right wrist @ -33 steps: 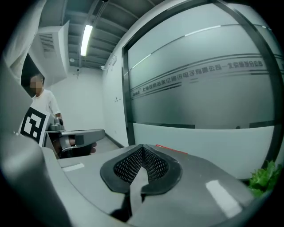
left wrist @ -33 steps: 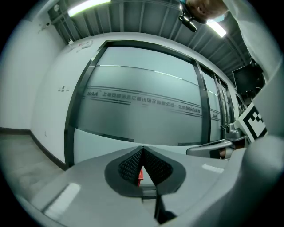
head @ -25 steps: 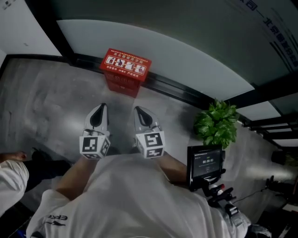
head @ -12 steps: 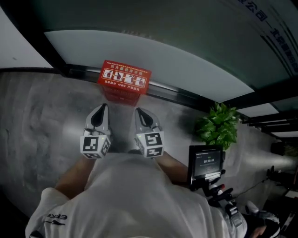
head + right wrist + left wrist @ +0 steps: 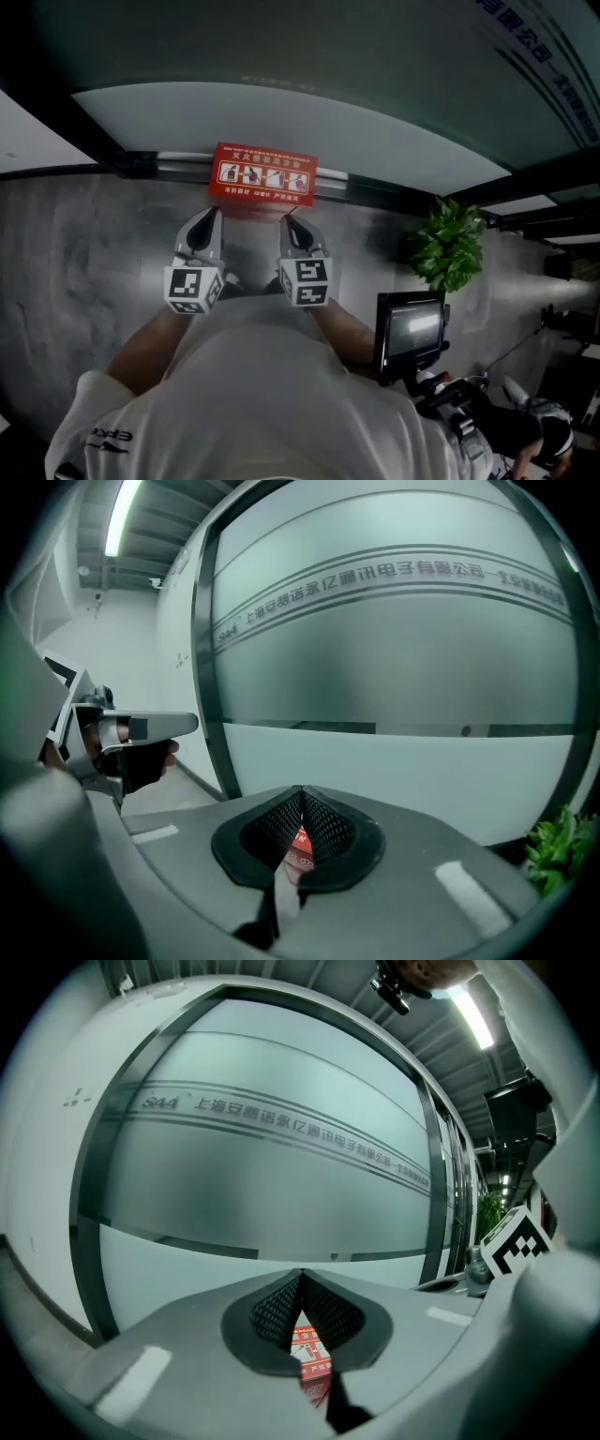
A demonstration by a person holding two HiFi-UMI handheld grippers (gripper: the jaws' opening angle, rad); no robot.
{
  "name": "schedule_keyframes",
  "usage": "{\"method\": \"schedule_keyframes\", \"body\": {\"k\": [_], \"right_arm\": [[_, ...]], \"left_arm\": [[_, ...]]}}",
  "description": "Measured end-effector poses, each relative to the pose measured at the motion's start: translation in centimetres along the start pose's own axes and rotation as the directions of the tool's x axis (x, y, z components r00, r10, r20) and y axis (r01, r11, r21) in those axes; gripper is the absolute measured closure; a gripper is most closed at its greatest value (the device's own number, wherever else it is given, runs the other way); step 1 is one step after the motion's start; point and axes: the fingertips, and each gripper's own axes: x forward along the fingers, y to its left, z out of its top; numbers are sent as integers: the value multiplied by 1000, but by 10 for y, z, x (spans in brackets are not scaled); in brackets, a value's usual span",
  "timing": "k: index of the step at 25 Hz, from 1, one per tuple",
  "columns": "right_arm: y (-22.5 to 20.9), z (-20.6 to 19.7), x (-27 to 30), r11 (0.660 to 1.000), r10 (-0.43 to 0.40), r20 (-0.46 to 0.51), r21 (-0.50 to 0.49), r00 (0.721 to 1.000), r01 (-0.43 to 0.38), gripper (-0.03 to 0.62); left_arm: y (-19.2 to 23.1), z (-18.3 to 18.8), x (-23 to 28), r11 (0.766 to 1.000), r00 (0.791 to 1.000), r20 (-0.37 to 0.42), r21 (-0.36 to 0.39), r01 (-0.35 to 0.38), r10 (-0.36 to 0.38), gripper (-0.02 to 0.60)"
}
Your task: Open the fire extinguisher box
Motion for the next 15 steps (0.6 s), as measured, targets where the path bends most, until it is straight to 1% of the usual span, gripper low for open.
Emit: {"method": "schedule_keyframes", "body": {"k": [2,5,8,11,15], "right_arm": [[-1,-6,12,1000,-19,-21,15,1000,19,580],[-10,-26,28,997,-37,-69,59,997,41,580],[-25,-51,46,985,-40,-107,161,994,57,580],[-38,-80,66,958,-31,-138,280,990,69,579],[-51,-138,95,898,-11,-198,429,980,97,563]], "left_arm": [[10,-4,9,1000,999,-25,10,20,-20,580],[16,-20,24,999,997,-66,19,33,-32,580],[14,-43,44,998,993,-113,34,51,-47,580],[8,-72,61,996,983,-175,56,68,-57,580],[5,-118,75,995,967,-250,64,73,-55,580]]}}
